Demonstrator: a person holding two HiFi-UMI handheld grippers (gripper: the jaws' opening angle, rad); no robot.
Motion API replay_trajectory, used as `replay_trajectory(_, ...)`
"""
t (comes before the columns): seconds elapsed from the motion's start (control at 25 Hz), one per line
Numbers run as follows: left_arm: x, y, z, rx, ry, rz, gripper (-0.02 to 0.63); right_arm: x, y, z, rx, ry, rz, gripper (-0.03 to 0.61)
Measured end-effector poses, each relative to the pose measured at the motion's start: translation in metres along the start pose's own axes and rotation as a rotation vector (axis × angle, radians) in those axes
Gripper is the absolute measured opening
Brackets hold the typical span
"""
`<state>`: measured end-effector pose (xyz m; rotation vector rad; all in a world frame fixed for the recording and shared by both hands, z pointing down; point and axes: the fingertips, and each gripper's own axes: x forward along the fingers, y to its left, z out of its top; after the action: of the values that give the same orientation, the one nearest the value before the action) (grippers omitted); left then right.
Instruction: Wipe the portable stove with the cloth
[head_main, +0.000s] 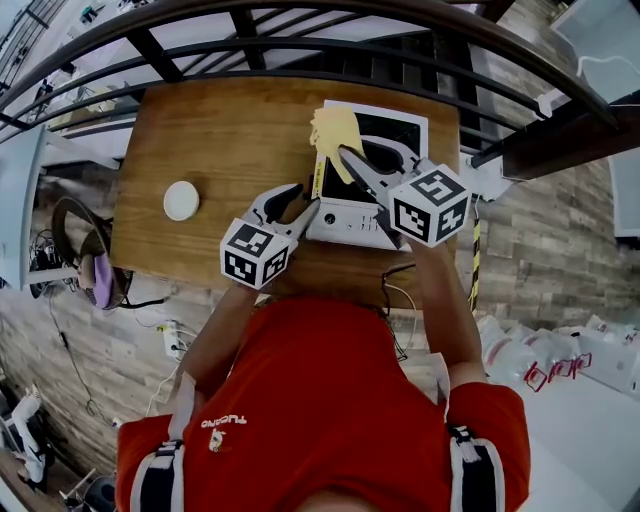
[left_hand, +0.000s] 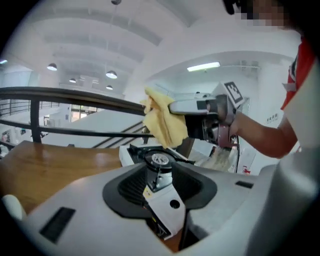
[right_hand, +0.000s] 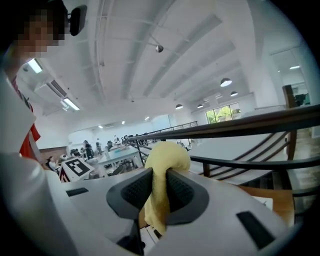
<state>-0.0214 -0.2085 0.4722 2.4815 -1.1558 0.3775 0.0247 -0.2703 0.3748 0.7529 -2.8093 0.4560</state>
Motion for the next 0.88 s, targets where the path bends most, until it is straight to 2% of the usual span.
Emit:
replay_trajectory(0.24, -0.02, -0.006, 0.073, 0.033, -0.263, -0.019, 0.093, -0.037, -0.001, 0.017, 0.013, -0.16, -0.058, 0.087)
replay_trajectory(0.4, -0.03, -0.014, 0.105, 0.05, -0.37, -0.04, 0.038, -0.053, 0.012, 0.02, 0.026, -0.245, -0.086, 0.087)
replay_trajectory(0.6, -0.033, -0.023, 0.12, 0.057, -0.43, -0.051, 0.01, -0.067, 0.028, 0.012, 0.01, -0.332, -0.117, 0.087)
replay_trajectory(0.88, -0.027, -0.028, 0.122, 0.042, -0.441, -0.068, 0.009, -0.079, 0.026, 0.004, -0.018, -0.356, -0.177, 0.086)
